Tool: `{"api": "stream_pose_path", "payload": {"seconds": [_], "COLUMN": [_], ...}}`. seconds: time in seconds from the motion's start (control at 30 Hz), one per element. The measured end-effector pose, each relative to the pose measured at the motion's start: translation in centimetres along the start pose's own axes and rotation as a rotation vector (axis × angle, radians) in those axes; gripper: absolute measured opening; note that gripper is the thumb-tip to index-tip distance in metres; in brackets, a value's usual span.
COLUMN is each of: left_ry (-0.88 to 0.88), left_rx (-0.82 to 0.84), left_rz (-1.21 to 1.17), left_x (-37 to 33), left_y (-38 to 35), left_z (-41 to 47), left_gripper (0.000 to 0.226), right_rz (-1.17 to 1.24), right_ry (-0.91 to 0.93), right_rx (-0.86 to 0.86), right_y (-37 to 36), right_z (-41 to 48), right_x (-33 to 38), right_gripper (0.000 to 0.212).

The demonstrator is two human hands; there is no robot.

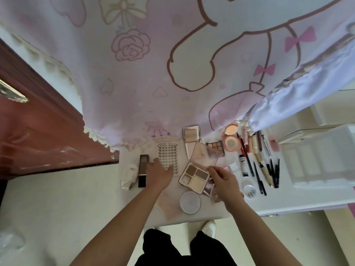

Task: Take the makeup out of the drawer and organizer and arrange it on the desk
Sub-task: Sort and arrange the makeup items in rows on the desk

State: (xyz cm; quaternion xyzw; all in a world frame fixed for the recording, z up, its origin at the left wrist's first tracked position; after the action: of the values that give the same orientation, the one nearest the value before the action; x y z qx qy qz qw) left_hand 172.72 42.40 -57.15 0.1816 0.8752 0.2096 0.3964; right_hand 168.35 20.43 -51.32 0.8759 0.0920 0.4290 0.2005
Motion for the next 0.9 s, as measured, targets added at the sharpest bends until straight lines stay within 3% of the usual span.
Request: {"api": "stream_pose_path", "payload": {"seconds": [0.13, 0.27, 0.37, 0.47, 0.53, 0.7, 0.9], "left_ry": [0.065, 0.122, 0.069, -0.002, -0.05, -0.187, -0.064], "left_rx": [-0.09, -0.163, -0.196, -0.191, -0.252, -0.399, -0.358], "left_rz": [0.159, 0.103, -0.058, -0.122, -0.162, -0.368, -0.737], "left_x": [-0.9, -1.5, -2.3, -2.8, -2.8, -1.2, 1.9], "left_y": [-2.0, -2.5, -2.1, -1.2, 0.1, 5.6, 10.7], "left_z": [1.7, 2.4, 2.2, 1.9, 1.5, 0.2, -1.7], "left_gripper": [0.106, 0.125, 0.108, 0.064, 0.047, 0.037, 0.022], "right_rz": [-0.049, -0.088, -0.115, -0.134, -0.162, -0.282, -0.412], "right_ry": [-0.003, 0.025, 0.05, 0.076, 0.104, 0.167, 0.228], "right_rx": [-0.045, -0.058, -0.067, -0.073, -0.06, 0.018, 0.071], "right_y": [2.2, 3.6, 3.7, 2.9, 1.9, -2.3, -8.8], "right_z": [0.9, 1.6, 2.2, 3.5, 4.5, 7.9, 11.6], "right_x": [-1.3, -1.9, -1.7, -1.3, -0.7, 1.8, 4.7], "right_gripper": [0.014, 0.015, 0.015, 0.016, 0.016, 0.02, 0.026]}}
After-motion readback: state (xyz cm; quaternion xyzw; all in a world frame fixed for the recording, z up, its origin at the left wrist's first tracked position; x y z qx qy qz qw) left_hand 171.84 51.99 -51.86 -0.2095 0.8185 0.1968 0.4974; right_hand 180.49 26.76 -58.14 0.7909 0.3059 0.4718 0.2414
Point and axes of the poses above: each hand's wrist, its own z-axis towards the middle knuckle, its own y-axis out of the back of the hand, x = y × z, the point moved 4 cm from there along z, towards the middle knuckle, and after that the axes turned 11 degrees about -z, right-handed, at the moved point
